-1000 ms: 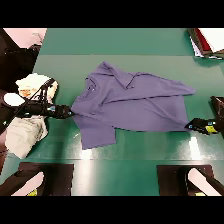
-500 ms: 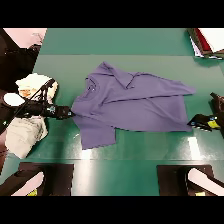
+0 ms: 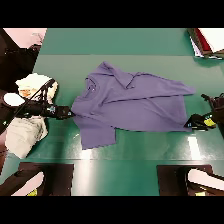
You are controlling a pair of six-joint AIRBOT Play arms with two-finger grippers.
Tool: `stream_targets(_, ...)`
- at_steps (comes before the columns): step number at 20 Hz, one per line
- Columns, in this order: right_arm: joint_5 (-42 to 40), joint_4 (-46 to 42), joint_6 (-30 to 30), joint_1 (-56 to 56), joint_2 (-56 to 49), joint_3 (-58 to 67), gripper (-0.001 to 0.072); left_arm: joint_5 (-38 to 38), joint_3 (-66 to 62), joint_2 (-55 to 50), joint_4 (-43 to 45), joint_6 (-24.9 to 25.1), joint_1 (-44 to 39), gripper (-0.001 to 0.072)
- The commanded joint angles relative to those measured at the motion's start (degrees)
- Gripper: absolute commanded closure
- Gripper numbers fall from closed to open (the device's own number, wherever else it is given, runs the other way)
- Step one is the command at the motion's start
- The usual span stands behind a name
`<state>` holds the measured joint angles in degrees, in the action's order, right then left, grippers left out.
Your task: Fold the shirts.
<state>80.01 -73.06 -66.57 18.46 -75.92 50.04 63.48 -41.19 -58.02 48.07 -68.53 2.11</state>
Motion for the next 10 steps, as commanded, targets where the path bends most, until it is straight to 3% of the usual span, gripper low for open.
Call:
stream_targets(1,-0.4,-0.3,0.0,-2.5,-1.0,0.2,0.0344,0.0,-0.1,0.0,0.0,0.0,0.1,0.0677)
stream_targets(3,0.7,-0.4,0.0,-2.9,-0.9,0.2,0.0686,0.1,-0.1,0.0,0.0,0.0,0.1,0.0677)
stream_targets(7,1.6,2.9,0.0,-2.9,3.7,0.6,0.07,1.4,-3.1,0.1,0.0,-0.7,0.1,0.0678)
stream_targets(10,-1.0,9.2,-1.5,-2.9,11.0,7.3,0.0701,4.8,-16.5,0.1,0.2,-1.1,0.1,0.0677)
